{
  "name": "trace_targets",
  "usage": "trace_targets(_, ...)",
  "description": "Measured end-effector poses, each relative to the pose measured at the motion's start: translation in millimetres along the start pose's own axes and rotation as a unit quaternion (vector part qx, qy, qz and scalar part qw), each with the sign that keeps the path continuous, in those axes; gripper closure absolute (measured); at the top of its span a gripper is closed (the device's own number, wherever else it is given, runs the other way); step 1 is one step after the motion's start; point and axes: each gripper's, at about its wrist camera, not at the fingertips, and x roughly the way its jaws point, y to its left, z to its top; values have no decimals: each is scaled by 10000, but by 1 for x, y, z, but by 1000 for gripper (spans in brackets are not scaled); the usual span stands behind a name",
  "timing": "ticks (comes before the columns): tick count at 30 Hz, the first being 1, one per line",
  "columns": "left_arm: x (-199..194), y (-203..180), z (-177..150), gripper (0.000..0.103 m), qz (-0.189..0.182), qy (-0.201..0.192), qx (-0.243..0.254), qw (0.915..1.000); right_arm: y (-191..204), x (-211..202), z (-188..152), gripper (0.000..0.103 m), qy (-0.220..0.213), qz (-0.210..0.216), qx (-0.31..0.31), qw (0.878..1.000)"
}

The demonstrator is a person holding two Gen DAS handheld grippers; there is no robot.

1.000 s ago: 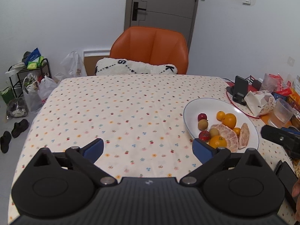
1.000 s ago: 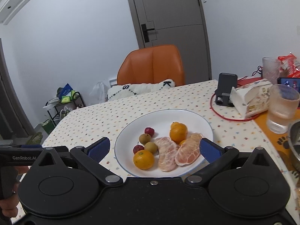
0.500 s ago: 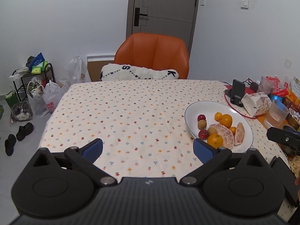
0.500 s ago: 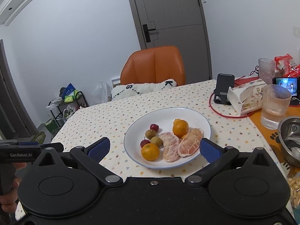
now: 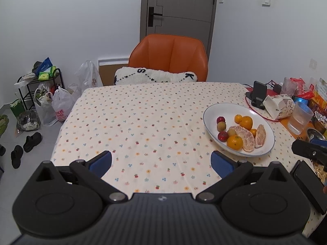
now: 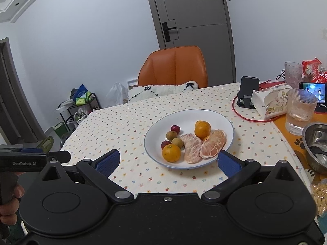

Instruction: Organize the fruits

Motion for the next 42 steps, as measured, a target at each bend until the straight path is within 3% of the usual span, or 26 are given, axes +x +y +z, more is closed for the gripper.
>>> trace_targets(6, 4, 5, -7, 0, -133, 129, -92, 9998, -1, 3, -6, 0, 95, 31, 17, 9999)
trace_targets(42, 11, 9, -12, 0, -129, 127, -57, 9998, 2, 15, -9, 0, 223, 159, 100, 9996)
